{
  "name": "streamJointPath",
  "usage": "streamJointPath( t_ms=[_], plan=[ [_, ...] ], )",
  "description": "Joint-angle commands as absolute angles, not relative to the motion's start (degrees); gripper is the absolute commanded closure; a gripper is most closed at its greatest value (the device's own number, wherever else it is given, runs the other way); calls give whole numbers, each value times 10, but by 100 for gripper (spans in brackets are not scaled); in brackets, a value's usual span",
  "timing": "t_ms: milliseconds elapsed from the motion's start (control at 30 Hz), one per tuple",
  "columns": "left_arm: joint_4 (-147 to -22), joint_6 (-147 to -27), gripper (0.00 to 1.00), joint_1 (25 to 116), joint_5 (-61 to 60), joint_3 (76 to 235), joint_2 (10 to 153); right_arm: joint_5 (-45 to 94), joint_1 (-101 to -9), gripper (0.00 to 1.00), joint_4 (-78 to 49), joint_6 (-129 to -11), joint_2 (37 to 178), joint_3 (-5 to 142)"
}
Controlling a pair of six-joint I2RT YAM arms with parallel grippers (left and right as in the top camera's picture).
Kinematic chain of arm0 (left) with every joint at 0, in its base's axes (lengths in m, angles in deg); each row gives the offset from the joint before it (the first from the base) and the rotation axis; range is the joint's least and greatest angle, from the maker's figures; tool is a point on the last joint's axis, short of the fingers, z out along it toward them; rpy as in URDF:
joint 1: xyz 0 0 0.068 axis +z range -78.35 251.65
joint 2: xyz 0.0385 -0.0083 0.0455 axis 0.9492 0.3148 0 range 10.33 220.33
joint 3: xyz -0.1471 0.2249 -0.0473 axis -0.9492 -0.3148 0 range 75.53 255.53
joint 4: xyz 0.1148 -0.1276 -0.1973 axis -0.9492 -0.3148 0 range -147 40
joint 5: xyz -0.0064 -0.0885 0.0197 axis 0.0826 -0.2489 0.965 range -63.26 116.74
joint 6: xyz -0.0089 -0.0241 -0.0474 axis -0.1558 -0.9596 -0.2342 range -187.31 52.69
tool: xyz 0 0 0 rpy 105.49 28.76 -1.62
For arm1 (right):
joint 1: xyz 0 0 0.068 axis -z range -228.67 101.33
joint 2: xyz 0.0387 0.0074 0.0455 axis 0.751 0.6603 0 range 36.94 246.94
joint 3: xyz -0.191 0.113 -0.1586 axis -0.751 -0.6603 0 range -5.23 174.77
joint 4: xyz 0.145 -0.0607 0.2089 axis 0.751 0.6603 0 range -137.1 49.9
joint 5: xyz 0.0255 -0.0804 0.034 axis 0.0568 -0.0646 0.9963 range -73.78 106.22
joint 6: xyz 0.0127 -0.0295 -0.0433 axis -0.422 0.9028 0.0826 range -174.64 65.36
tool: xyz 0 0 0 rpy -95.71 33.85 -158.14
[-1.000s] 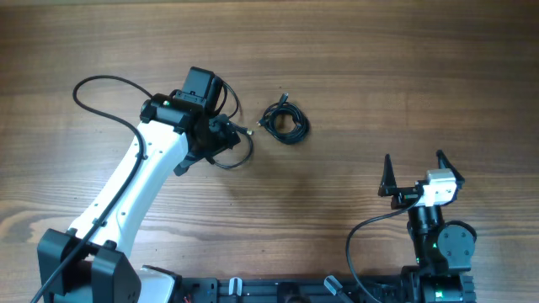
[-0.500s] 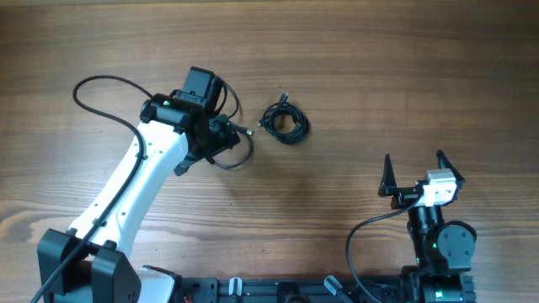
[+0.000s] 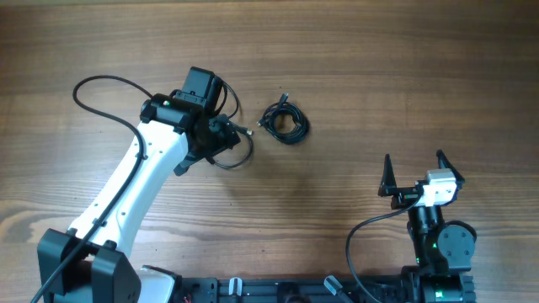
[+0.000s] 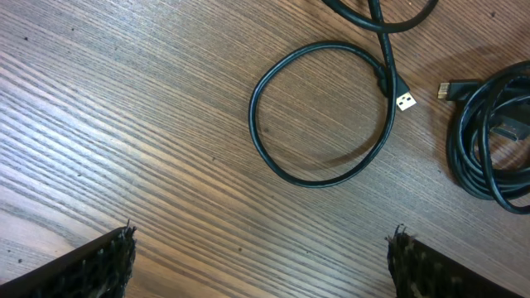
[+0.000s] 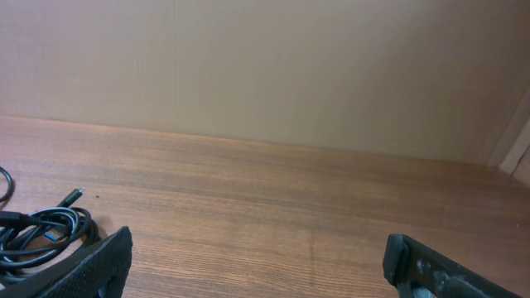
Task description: Untangle cables
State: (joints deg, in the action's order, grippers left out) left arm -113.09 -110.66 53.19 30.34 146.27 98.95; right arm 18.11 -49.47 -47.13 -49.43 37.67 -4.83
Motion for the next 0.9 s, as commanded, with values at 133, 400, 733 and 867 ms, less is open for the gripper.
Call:
streamJointPath(
  t_ms=[133,400,733,867],
  plan=[
    [-1129,-1101,0,534,311,1457,994,186,-492,0,-472,-501,372,-49],
    [-1128,-1101,0,534,311,1457,994,186,-492,0,-472,-501,372,-49],
    [-1119,-1101,0,534,261,1457,994,186,-492,0,-472,-501,372,-49],
    [-1118,-1101,0,534,261,1457,994,186,-492,0,-472,-501,372,-49]
  ],
)
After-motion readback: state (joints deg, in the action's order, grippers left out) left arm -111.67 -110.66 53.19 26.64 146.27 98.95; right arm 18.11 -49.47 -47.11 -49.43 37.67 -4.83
